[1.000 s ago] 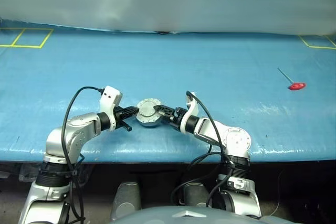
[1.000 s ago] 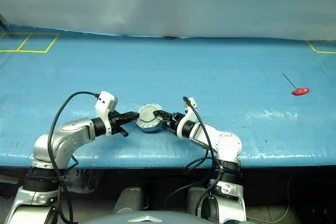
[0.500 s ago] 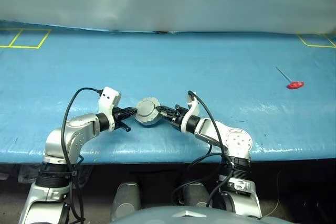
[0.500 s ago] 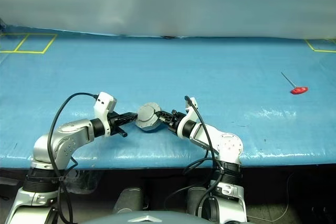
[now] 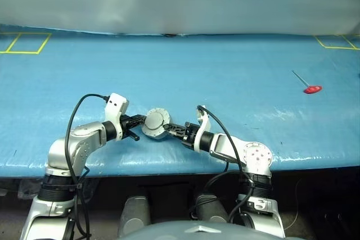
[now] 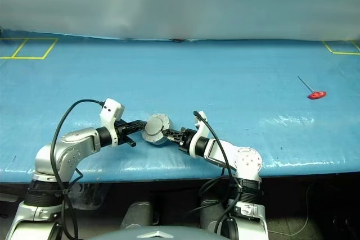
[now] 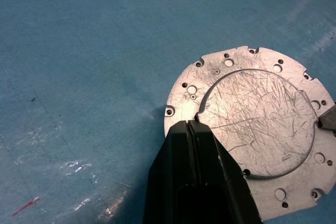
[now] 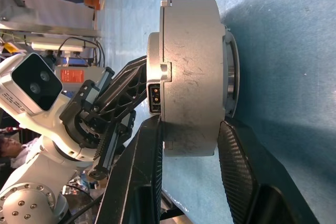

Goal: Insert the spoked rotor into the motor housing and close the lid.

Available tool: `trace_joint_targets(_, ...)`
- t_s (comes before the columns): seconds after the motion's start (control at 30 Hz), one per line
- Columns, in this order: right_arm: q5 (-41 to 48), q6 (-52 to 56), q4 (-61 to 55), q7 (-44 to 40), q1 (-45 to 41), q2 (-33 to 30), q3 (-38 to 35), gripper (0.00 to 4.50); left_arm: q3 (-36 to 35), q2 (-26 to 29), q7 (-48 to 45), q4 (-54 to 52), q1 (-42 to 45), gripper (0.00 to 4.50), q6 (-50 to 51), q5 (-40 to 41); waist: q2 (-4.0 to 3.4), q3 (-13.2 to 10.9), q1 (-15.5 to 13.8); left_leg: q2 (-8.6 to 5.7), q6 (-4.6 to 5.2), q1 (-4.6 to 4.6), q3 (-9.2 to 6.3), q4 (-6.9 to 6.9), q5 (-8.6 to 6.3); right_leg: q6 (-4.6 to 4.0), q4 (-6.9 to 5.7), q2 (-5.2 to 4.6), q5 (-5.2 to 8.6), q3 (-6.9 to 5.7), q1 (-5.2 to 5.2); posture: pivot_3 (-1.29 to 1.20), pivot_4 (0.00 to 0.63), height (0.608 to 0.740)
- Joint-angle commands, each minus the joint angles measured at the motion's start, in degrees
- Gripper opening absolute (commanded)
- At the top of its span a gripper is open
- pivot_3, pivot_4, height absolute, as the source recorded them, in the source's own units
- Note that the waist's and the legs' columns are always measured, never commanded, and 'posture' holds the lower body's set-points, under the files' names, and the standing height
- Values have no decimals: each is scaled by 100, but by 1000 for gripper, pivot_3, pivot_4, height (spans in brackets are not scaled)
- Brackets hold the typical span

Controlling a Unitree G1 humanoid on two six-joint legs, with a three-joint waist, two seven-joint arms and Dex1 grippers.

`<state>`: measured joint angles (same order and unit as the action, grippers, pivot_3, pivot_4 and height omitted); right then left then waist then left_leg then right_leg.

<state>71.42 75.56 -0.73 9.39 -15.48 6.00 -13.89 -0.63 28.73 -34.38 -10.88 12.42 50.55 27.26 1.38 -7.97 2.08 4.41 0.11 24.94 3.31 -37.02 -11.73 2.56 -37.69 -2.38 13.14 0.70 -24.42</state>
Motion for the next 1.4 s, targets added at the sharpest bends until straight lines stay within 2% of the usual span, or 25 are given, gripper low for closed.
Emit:
trace_joint_targets(0.03, 106, -7, -54, -66, 128, 463, 363, 1181, 331, -110, -136, -8, -89, 0, 92, 36, 0, 0, 0, 0, 0, 0, 0, 0, 0, 0, 0, 0, 0, 0, 0, 0, 150, 740)
trace_joint_targets(0.2, 96, -58, -47, -41, 157, 461, 333, 1181, 152, -175, -107, -67, -133, 0, 30, 112, 0, 0, 1, 0, 0, 0, 1, 0, 0, 0, 0, 0, 0, 0, -1, 0, 150, 740)
trace_joint_targets(0.5, 219, -390, -35, 152, 331, 539, 186, 1180, -1090, -818, 460, -993, -551, 0, -69, 849, -2, -6, 10, 1, 0, 33, -5, 0, 0, -3, 0, 6, -3, 0, -24, 0, 150, 740)
trace_joint_targets(0.77, 529, -545, 8, 235, 388, 457, 286, 1180, -2155, -1783, 1483, -1943, -1281, 0, -252, 1917, 0, -11, 5, 3, 4, 65, -13, -2, -2, 6, 5, 19, -32, -2, -45, 0, 150, 740)
trace_joint_targets(0.87, 865, -690, 73, 300, 383, 487, 220, 1179, -2638, -2356, 1917, -2156, -1662, 0, -412, 2956, 7, -13, 6, 5, 4, 64, -17, -4, -2, 6, 7, 20, -29, 0, -42, 0, 150, 740)
trace_joint_targets(1.03, 948, -822, 138, 402, 357, 341, 307, 1178, -2695, -2750, 2288, -2625, -2399, 0, -762, 3808, 3, -21, -1, 0, 6, 57, -18, -9, -4, -16, 17, 15, -17, 0, -28, 0, 150, 740)
trace_joint_targets(1.23, 1039, -984, 203, 378, 315, 284, 393, 1178, -2360, -3042, 2618, -2796, -3054, 0, -1193, 4348, 0, -21, 8, 7, 8, 56, -28, -15, -3, 18, 62, 24, -28, -3, -10, 0, 150, 740)
trace_joint_targets(1.33, 1138, -1133, 186, 339, 207, 316, 350, 1178, -2193, -3300, 2779, -2606, -3247, 618, -1437, 4640, 0, -22, 10, 8, 9, 59, -27, -15, -3, 21, 74, 25, -32, -1, -9, 0, 150, 740)
trace_joint_targets(1.4, 1183, -1233, 181, 303, 126, 318, 330, 1178, -2093, -3449, 2843, -2440, -3323, 1235, -1569, 4796, 0, -22, 7, 8, 9, 62, -28, -15, -3, 21, 76, 27, -32, 0, -11, 0, 150, 740)
